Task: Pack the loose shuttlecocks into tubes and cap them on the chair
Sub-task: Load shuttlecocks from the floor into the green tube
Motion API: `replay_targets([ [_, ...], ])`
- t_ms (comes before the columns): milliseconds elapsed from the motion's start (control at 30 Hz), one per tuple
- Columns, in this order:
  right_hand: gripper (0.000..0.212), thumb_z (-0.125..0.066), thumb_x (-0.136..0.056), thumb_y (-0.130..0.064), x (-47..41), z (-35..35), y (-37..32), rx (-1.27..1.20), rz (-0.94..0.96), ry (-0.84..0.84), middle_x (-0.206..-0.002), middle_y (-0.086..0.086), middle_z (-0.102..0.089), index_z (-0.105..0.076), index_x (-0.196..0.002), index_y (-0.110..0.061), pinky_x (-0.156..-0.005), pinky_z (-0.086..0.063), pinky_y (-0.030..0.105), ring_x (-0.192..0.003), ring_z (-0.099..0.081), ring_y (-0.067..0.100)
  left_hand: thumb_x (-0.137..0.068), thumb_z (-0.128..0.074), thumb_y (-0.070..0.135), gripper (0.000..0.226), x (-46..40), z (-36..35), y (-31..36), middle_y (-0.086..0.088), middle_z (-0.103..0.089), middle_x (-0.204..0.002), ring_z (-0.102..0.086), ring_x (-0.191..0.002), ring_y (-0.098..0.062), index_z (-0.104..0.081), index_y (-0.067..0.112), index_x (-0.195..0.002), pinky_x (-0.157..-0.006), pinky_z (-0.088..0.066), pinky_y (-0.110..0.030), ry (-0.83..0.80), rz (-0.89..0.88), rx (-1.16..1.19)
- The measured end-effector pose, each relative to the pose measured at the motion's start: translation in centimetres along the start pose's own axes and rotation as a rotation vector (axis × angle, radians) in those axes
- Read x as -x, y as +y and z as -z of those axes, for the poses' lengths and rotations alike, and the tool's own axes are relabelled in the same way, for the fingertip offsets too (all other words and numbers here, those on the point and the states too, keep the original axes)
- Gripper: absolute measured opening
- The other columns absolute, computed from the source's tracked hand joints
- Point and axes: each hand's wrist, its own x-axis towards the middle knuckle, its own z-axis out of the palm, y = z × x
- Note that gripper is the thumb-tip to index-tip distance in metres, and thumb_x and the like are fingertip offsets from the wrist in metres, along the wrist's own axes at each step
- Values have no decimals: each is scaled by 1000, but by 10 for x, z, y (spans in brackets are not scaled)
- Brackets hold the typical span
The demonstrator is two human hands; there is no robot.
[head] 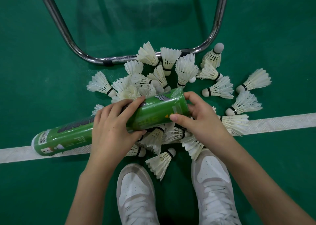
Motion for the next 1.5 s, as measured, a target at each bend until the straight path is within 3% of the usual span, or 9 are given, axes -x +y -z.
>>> replay_targets([
  [233,33,-61,-84,3,0,3,0,-45,-13,-42,-104,1,-67,-54,-104,-21,-74,-49,15,-94,-64,6,-60,-85,32,90,1,0,1,2,-56,-125,-47,-112,-24,-41,37,-138,-96,-36,-43,-4,4,6],
  [367,29,-68,-79,-8,0,11,1,-2,15,8,-98,-2,-71,-59,-103,-22,-86,-50,23,-94,-65,8,-61,-84,31,89,0,0,1,2,-55,-126,-47,-113,-25,-41,37,-138,-97,-36,-44,-6,5,11],
  [467,29,-66,-71,-22,3,23,-4,-4,21,39,-95,2,-69,-61,-99,-18,-79,-51,19,-90,-65,8,-62,-84,31,88,0,1,1,3,-55,-126,-47,-114,-25,-41,37,-138,-97,-36,-44,-4,12,16],
  [733,12,-63,-85,-16,-13,79,20,457,29,476,-97,-3,-64,-60,-96,-18,-81,-47,23,-86,-58,6,-61,-85,32,88,-2,1,4,1,-56,-126,-48,-114,-26,-41,36,-138,-96,-36,-44,-2,9,19],
  [900,27,-64,-84,-16,-24,100,37,666,37,595,-110,0,-51,-57,-110,-15,-97,-41,41,-108,-50,24,-62,-84,33,88,-2,1,4,1,-56,-126,-47,-114,-26,-41,36,-138,-97,-36,-45,-1,9,15],
  [1067,49,-66,-84,-18,-36,104,47,559,-77,597,-129,3,-50,-44,-128,-13,-100,-39,34,-116,-48,20,-62,-84,33,87,-2,0,4,2,-56,-126,-47,-114,-25,-41,36,-138,-97,-35,-45,0,12,18],
  [1167,50,-66,-84,-16,-41,102,50,510,-108,591,-117,-2,-50,-42,-129,-13,-92,-36,24,-107,-47,13,-62,-84,33,87,-3,0,4,1,-55,-126,-47,-114,-25,-41,36,-138,-97,-36,-44,-6,11,12],
  [1333,41,-62,-87,-11,-44,95,57,465,-122,553,-84,-1,-50,-45,-123,-16,-72,-37,24,-73,-49,9,-62,-84,33,88,-3,0,4,1,-56,-125,-47,-114,-26,-41,36,-138,-96,-36,-44,-4,8,13],
  [1500,37,-60,-87,-8,-40,88,59,466,-74,527,-75,-2,-52,-46,-121,-17,-63,-39,18,-68,-51,7,-61,-84,33,88,-3,0,4,0,-56,-125,-48,-113,-25,-41,36,-138,-95,-36,-44,2,2,15],
])
